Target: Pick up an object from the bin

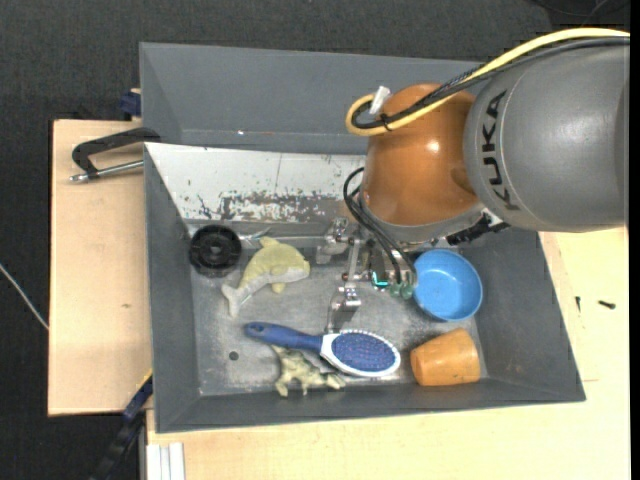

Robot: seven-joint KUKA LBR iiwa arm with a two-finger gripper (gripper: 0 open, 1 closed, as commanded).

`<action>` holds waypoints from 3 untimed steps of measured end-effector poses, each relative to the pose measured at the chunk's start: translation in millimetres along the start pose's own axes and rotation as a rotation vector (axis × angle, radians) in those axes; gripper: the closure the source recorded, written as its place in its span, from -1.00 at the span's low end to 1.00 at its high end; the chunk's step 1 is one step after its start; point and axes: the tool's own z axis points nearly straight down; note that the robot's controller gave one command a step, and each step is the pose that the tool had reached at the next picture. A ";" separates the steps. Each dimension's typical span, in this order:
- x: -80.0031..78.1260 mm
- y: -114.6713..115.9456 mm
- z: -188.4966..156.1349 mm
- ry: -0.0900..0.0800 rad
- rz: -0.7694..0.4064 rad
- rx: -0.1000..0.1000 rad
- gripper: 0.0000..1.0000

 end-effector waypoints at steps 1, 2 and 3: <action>32.4 -4.8 95.0 -0.025 -0.105 0.002 -1.00; 34.5 -3.0 96.2 -0.022 -0.106 -0.001 1.00; 23.4 -12.4 -70.9 -0.022 -0.250 0.001 1.00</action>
Offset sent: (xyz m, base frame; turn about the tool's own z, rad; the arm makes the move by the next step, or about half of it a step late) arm -0.0393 -0.0038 -0.0993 -0.1075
